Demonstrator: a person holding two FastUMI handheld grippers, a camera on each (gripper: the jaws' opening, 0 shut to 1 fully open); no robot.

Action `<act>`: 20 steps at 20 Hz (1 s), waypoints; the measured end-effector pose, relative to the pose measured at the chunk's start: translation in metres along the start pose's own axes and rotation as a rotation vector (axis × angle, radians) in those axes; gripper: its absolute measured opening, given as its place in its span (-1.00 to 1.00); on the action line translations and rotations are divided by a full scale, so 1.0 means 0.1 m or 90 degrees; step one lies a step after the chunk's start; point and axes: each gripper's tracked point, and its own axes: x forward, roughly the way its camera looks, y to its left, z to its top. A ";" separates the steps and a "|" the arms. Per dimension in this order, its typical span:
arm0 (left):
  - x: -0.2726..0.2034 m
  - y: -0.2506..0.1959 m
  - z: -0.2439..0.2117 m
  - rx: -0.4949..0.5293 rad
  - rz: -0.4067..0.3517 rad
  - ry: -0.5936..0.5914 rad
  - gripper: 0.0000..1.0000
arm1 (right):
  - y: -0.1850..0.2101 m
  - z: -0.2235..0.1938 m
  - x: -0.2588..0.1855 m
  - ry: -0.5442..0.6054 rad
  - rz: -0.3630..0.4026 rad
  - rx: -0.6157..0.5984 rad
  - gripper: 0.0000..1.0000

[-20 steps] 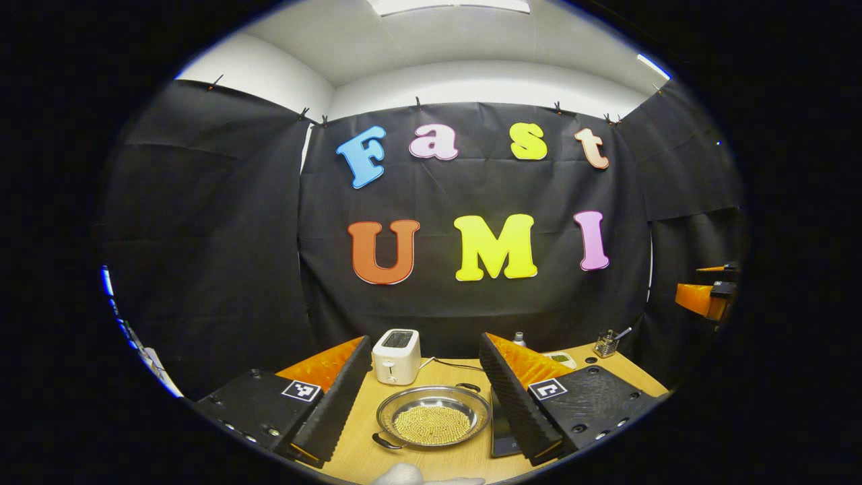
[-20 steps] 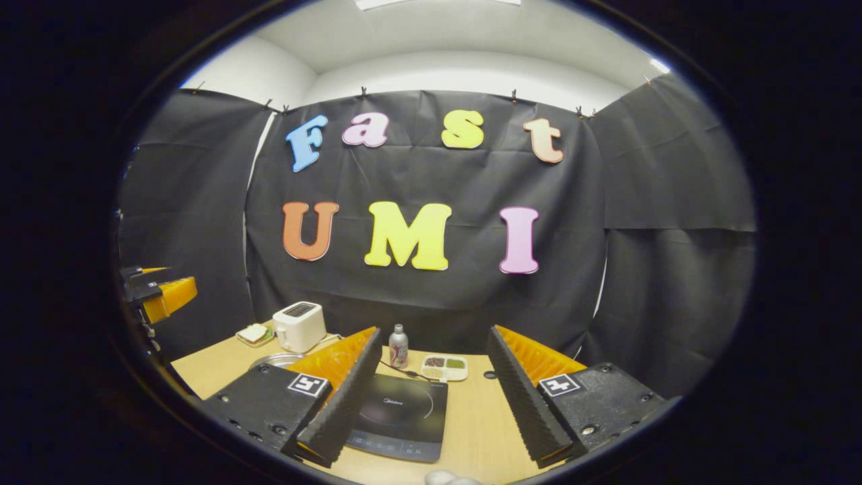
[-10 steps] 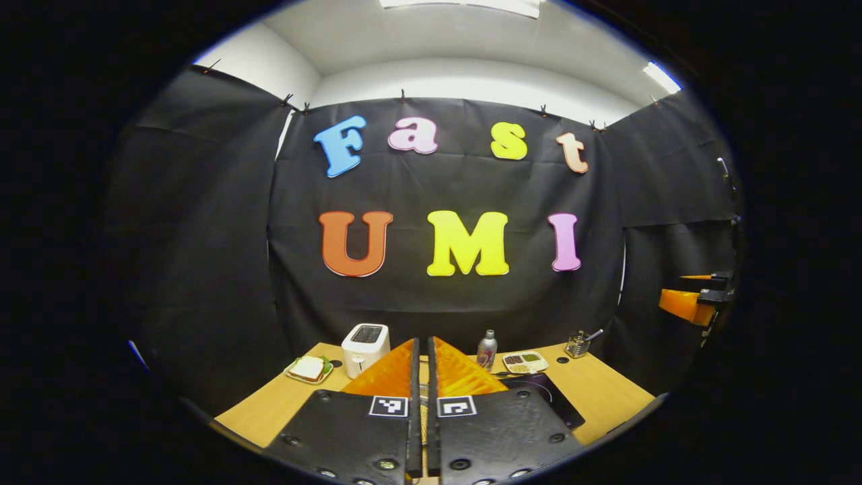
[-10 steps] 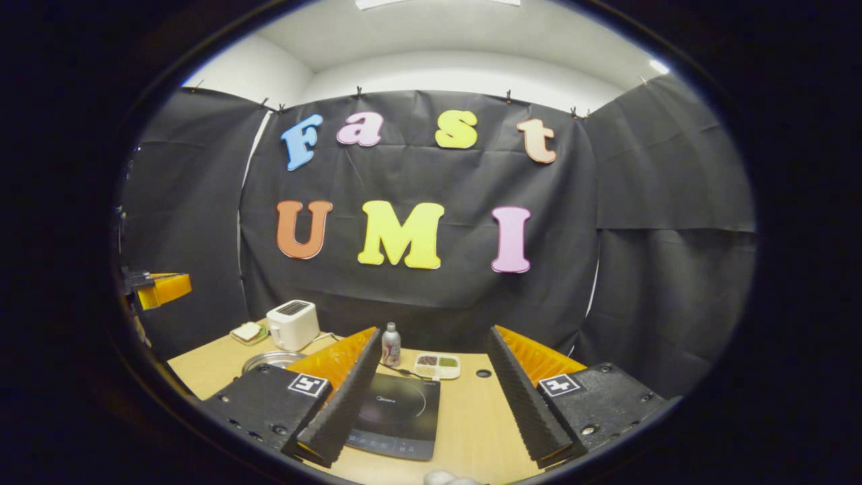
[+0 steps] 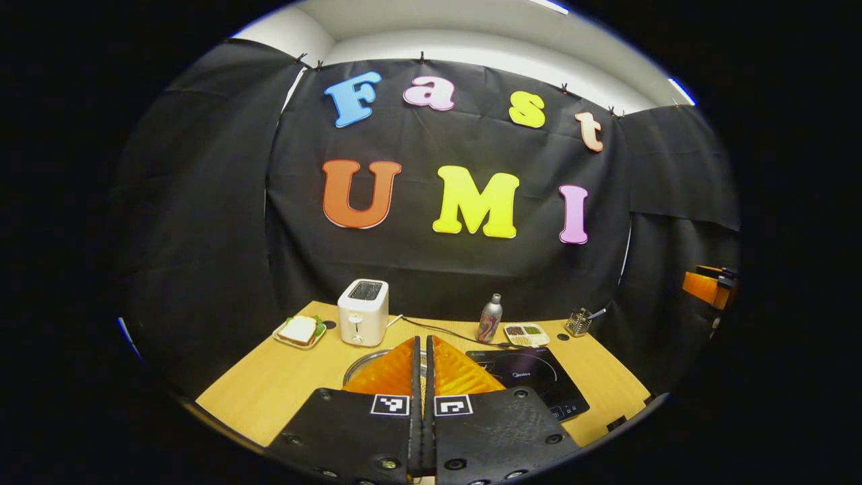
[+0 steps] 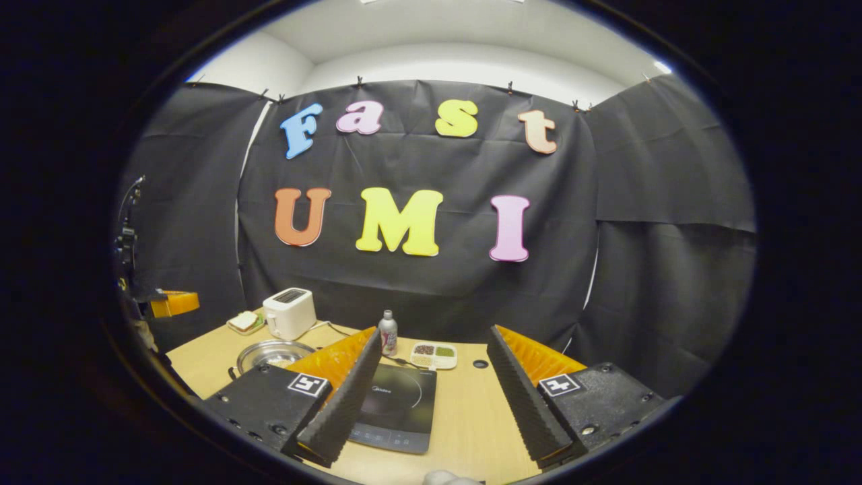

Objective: First push the handle of the pot to place it horizontally, then grasp the pot with both hands and set it on the induction cooktop.

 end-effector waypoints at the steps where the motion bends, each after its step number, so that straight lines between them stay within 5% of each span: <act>1: 0.02 0.05 -0.10 0.001 0.011 0.015 -1.00 | -0.01 -0.02 0.01 0.003 -0.002 0.001 0.94; 13: 0.33 0.27 -1.69 0.021 0.052 0.225 -1.00 | -0.04 -0.22 0.05 0.055 -0.018 -0.011 0.93; 20: 0.50 0.42 -2.20 0.020 0.072 0.291 -1.00 | -0.07 -0.19 0.09 0.072 -0.028 -0.016 0.94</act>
